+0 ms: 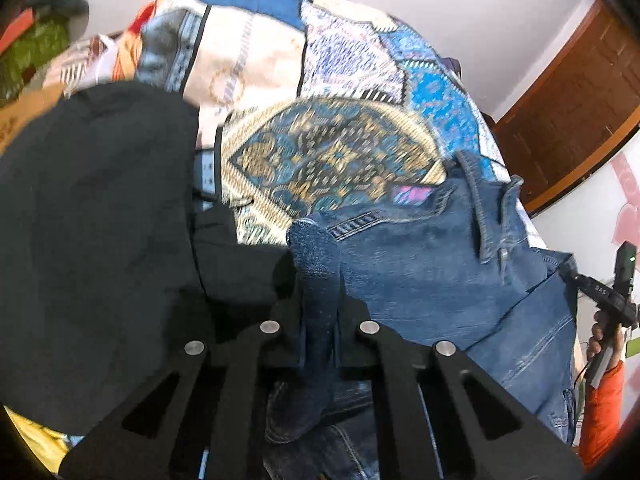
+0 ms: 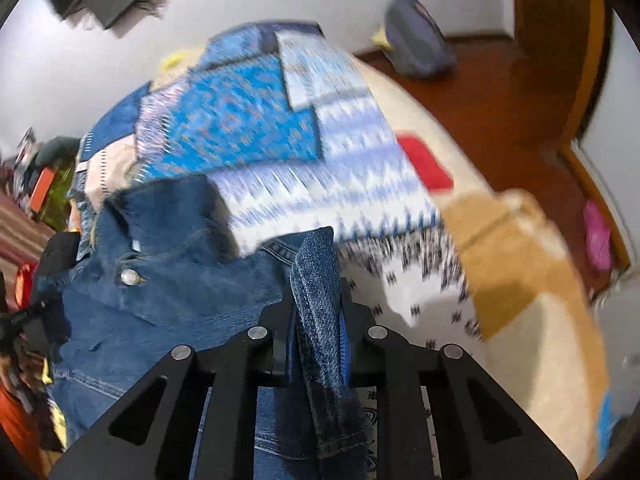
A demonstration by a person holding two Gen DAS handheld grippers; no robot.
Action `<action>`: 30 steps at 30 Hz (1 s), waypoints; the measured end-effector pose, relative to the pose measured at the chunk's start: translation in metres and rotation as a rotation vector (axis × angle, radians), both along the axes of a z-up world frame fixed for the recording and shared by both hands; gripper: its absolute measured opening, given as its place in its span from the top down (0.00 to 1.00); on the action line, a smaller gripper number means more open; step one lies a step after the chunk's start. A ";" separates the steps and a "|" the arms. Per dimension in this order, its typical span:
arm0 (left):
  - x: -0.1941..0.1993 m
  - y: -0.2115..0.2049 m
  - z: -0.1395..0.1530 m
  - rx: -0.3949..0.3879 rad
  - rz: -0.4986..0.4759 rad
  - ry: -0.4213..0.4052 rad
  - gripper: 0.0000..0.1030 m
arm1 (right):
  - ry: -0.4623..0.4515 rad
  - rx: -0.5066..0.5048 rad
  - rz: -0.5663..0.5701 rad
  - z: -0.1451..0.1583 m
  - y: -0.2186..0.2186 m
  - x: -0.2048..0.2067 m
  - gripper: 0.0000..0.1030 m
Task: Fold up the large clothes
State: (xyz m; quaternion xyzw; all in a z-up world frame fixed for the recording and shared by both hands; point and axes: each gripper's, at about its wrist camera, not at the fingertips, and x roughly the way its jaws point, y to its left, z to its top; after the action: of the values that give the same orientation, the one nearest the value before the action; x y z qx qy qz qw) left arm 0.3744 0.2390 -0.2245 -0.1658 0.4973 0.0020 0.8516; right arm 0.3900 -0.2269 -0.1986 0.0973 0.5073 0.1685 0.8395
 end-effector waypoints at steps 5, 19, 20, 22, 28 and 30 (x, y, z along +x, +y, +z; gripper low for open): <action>0.004 -0.002 0.052 -0.124 0.001 -0.089 0.93 | -0.130 -0.032 0.041 0.057 0.008 0.010 0.87; 0.085 -0.017 0.058 0.132 0.015 -0.081 0.93 | -0.188 -0.140 0.019 0.065 0.040 0.080 0.86; 0.090 -0.013 0.051 0.138 0.025 -0.066 0.93 | -0.183 -0.148 0.013 0.061 0.040 0.082 0.86; 0.095 -0.008 0.037 0.155 0.037 -0.043 0.93 | -0.172 -0.153 0.014 0.052 0.038 0.085 0.86; 0.090 -0.008 0.025 0.222 0.032 0.008 0.84 | -0.111 -0.197 0.003 0.049 0.028 0.082 0.76; 0.083 -0.011 0.033 0.258 0.033 -0.004 0.84 | -0.131 -0.229 -0.009 0.058 0.026 0.074 0.76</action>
State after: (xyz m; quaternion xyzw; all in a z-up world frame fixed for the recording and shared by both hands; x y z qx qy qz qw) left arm 0.4578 0.2276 -0.1913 -0.0627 0.4884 0.0795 0.8667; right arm 0.4644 -0.2006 -0.1408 -0.0082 0.4670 0.1117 0.8771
